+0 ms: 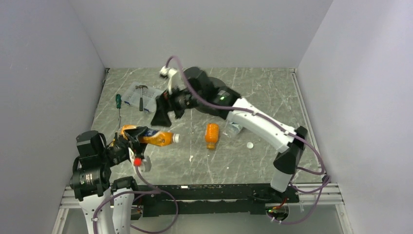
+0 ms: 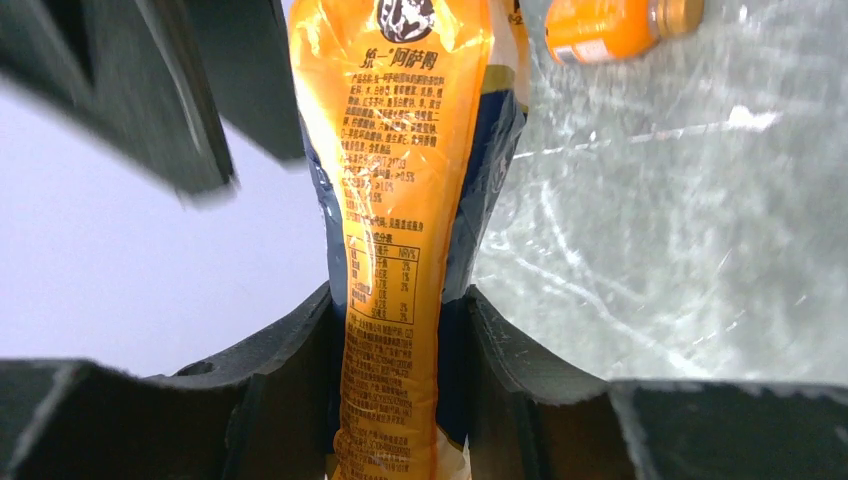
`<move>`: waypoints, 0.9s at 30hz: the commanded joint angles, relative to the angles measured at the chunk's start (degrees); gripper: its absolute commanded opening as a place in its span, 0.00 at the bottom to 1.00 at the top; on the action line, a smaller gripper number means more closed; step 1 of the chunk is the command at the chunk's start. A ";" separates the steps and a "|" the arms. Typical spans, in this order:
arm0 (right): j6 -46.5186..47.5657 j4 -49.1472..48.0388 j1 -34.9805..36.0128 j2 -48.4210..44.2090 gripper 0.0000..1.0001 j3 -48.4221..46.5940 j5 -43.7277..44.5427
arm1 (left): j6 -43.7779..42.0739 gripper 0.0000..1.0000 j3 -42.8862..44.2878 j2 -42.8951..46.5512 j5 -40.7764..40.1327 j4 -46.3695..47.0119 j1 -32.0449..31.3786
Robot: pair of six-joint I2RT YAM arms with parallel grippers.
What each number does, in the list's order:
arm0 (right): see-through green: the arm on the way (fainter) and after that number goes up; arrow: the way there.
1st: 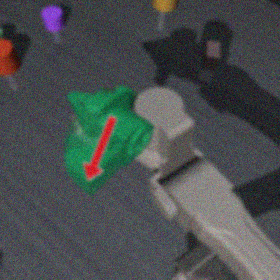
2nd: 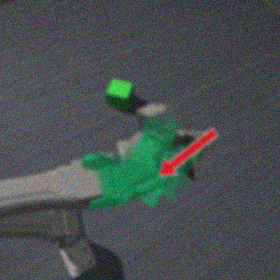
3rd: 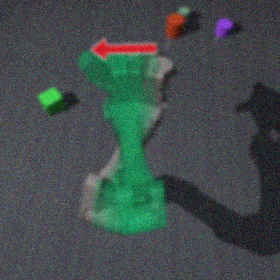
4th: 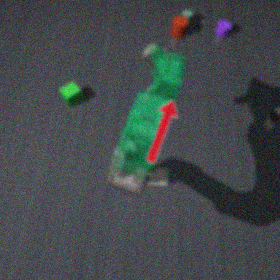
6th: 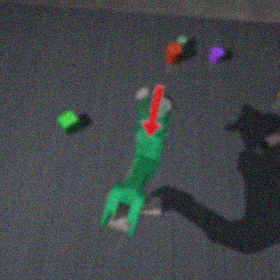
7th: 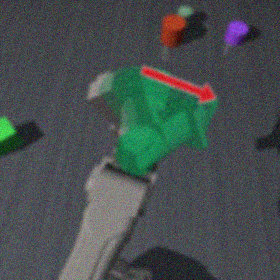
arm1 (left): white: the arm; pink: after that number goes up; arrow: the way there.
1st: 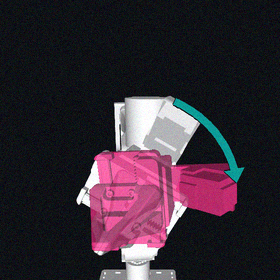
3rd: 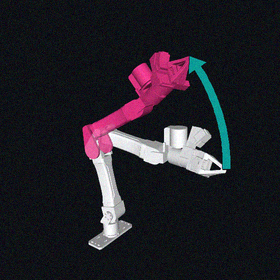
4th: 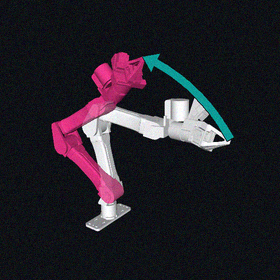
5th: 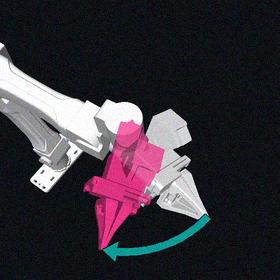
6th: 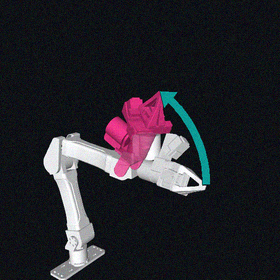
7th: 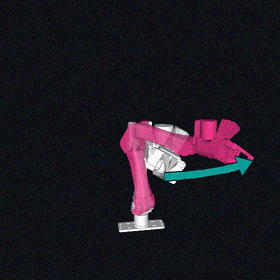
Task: Unscrew the bottle caps
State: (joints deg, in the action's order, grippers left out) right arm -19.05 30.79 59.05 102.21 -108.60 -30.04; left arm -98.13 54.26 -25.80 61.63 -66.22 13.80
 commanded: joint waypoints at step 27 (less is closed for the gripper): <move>-6.35 -25.82 1.07 -14.45 0.75 7.34 31.84 | 109.71 0.39 -6.10 -1.18 3.79 52.43 0.02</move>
State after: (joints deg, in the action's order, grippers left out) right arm -23.07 11.35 60.18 88.42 -99.37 -1.21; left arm 10.28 48.36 -28.16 63.09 -17.19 13.80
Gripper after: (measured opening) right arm 0.765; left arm 0.453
